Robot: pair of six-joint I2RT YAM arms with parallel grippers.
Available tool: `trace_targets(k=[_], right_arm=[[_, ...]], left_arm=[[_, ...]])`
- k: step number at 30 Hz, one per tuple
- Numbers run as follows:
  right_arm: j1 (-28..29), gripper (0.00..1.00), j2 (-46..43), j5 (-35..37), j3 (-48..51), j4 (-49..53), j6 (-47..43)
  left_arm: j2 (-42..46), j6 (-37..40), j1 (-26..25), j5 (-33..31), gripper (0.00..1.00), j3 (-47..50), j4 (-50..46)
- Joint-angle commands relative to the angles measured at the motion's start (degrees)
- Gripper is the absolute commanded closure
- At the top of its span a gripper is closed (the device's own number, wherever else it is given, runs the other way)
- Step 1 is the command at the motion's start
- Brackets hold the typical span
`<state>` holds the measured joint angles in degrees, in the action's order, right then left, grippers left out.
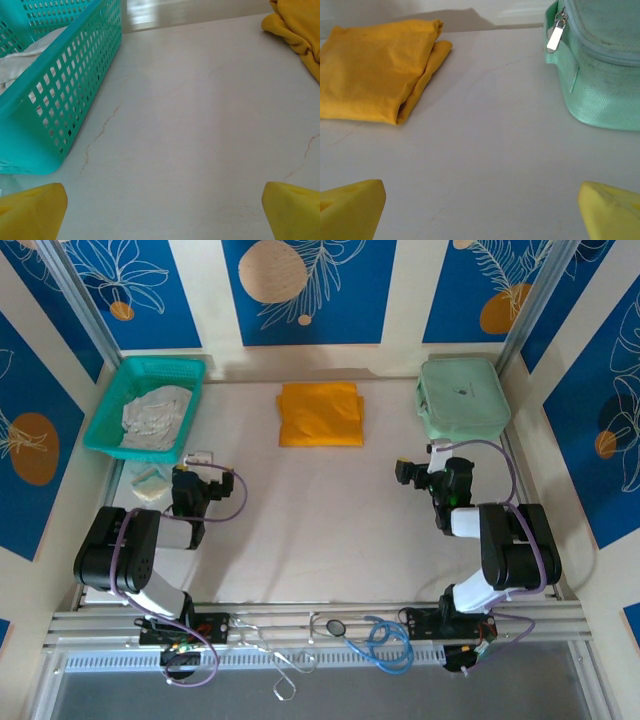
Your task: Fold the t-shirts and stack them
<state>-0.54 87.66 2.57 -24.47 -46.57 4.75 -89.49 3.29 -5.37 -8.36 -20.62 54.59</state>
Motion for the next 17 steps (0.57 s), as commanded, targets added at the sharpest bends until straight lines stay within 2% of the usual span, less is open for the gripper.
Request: trace_targets(k=[1,17], right_arm=[[0.3,0.01,-0.4,0.3,0.3,0.9,0.5],[0.1,0.01,-0.4,-0.1,0.3,0.8,0.7]], left_arm=[[-0.1,-0.9,0.5,1.3,0.01,-0.6,-0.1],[-0.1,-0.4,0.9,4.3,0.01,-0.9,-0.8]])
